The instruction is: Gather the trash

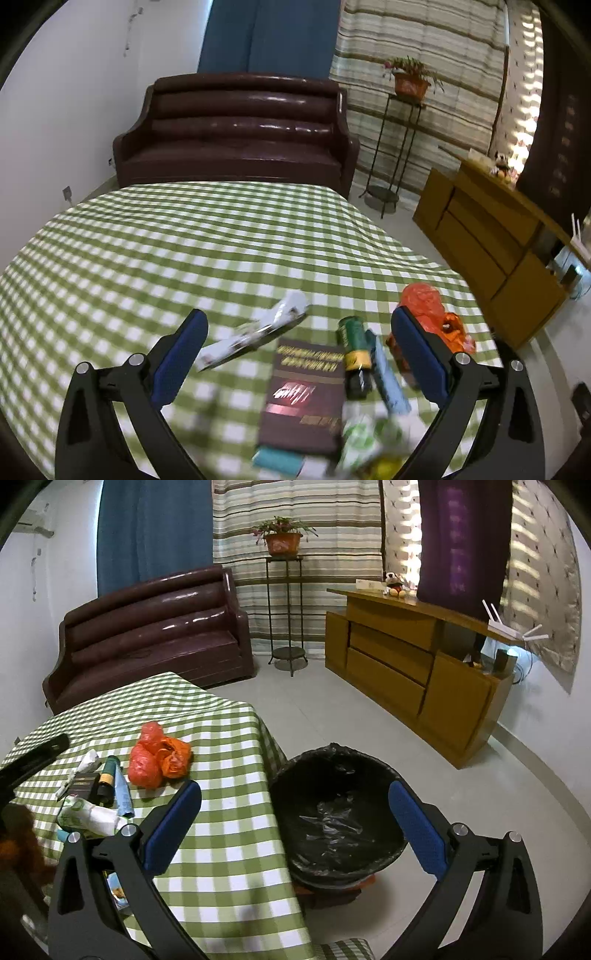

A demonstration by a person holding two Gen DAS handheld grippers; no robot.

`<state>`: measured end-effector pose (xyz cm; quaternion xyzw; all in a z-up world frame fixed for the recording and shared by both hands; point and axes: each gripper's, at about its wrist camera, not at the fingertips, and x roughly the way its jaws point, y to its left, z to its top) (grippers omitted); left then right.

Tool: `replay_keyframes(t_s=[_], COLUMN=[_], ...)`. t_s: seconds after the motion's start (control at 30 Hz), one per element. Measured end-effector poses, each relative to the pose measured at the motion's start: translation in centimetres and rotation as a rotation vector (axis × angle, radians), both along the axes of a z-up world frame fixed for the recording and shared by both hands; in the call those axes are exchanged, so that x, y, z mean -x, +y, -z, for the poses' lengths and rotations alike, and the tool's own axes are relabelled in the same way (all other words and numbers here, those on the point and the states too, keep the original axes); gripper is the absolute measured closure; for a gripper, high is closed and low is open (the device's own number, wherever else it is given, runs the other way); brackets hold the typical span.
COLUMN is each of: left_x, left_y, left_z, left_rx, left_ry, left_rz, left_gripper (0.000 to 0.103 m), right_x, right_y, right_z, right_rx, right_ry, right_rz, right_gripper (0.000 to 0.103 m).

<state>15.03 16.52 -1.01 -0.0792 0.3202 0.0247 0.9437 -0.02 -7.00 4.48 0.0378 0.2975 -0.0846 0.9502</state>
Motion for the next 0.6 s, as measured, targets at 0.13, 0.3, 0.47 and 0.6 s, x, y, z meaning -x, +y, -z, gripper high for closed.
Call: replay_keyframes(t_s=[0.13,0.3,0.47,0.6], left_x=[-3.3,-5.2,-4.1,-1.8], left_y=[-1.3,-2.8,-3.9,-3.5], left_z=[0.5,-0.8,-1.8,-2.8], left_rx=[-0.031,-0.056,-0.119,-0.147], left_ry=[0.013,-0.03,-0.025,-0.049], left_rz=[0.017,0.046,0.102,0.116], left_gripper=[0.006,0.006,0.006,0.006], right_x=[-0.1,-0.5,0.0,0.8], right_y=[-1.3,-1.9,-1.9,-1.6], right_z=[0.7,1.6,1.6,0.9], right_rx=[-0.002,-0.009,-0.005,0.002], right_ry=[0.0,0.022,-0.009,-0.069], right_rz=[0.018,0.017,0.006,-0.023], right_gripper=[0.004,0.004,0.004,0.004])
